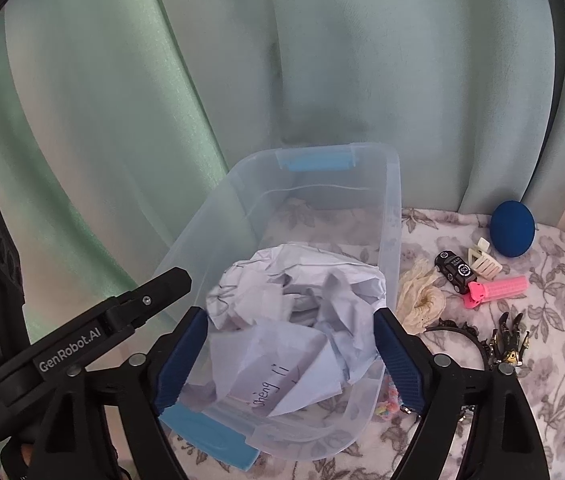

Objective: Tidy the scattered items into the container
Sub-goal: 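Open the right gripper while the left opens, dropping paper and swab bag into the box, then move both grippers back toward the rainbow ring and black-gold robot figure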

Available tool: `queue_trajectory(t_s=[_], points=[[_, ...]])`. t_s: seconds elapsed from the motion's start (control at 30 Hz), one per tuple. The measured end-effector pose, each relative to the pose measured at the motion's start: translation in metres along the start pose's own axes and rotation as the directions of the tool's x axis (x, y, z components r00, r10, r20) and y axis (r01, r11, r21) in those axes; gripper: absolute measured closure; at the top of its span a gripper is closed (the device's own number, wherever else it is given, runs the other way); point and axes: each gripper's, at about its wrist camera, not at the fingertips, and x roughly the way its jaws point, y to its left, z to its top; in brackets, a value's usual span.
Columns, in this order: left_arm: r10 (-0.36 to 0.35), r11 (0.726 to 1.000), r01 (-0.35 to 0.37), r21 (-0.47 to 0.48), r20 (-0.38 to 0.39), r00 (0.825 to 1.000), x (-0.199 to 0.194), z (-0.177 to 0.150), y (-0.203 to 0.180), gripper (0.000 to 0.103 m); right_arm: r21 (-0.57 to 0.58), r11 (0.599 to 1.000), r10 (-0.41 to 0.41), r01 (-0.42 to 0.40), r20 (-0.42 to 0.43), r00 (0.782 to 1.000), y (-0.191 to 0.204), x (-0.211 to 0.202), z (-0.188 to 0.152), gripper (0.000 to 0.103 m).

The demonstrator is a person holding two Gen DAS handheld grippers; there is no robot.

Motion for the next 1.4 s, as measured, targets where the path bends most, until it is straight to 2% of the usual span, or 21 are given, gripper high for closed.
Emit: queue_trajectory(t_s=[0.13, 0.27, 0.37, 0.73, 0.93, 1.07, 1.13, 1.4], points=[[0.0, 1.0, 0.0, 0.0, 0.006, 1.0, -0.003, 0.001, -0.001, 0.048, 0.002, 1.0, -0.007, 0.007, 0.009, 1.0, 0.001, -0.003, 0.001, 0.011], [-0.001, 1.0, 0.0, 0.006, 0.013, 1.0, -0.007, 0.002, -0.003, 0.047, 0.002, 1.0, -0.011, 0.011, 0.025, 1.0, 0.004, -0.009, 0.003, 0.011], [-0.002, 1.0, 0.002, 0.01, 0.015, 1.0, -0.01, 0.002, -0.005, 0.042, 0.004, 1.0, -0.017, 0.017, 0.034, 0.999, 0.004, -0.014, 0.003, 0.011], [-0.034, 0.998, 0.032, 0.049, 0.044, 0.998, -0.032, -0.003, -0.029, 0.04, 0.057, 0.997, -0.051, 0.045, 0.117, 0.992, -0.009, -0.056, 0.003, 0.011], [-0.089, 0.995, 0.085, 0.058, 0.065, 0.994, -0.048, -0.006, -0.051, 0.04, 0.123, 0.991, -0.066, 0.046, 0.169, 0.983, -0.029, -0.086, -0.001, 0.011], [-0.119, 0.992, 0.116, 0.043, 0.09, 0.989, -0.06, -0.009, -0.065, 0.031, 0.14, 0.989, -0.073, 0.044, 0.208, 0.975, -0.039, -0.106, -0.004, 0.011], [-0.134, 0.99, 0.131, 0.045, 0.096, 0.986, -0.065, -0.011, -0.074, 0.031, 0.147, 0.988, -0.076, 0.043, 0.227, 0.971, -0.044, -0.116, -0.006, 0.011], [-0.104, 0.982, 0.09, 0.164, 0.076, 0.992, -0.073, -0.027, -0.126, 0.031, 0.192, 0.98, -0.109, 0.054, 0.288, 0.951, -0.074, -0.156, -0.017, 0.01]])
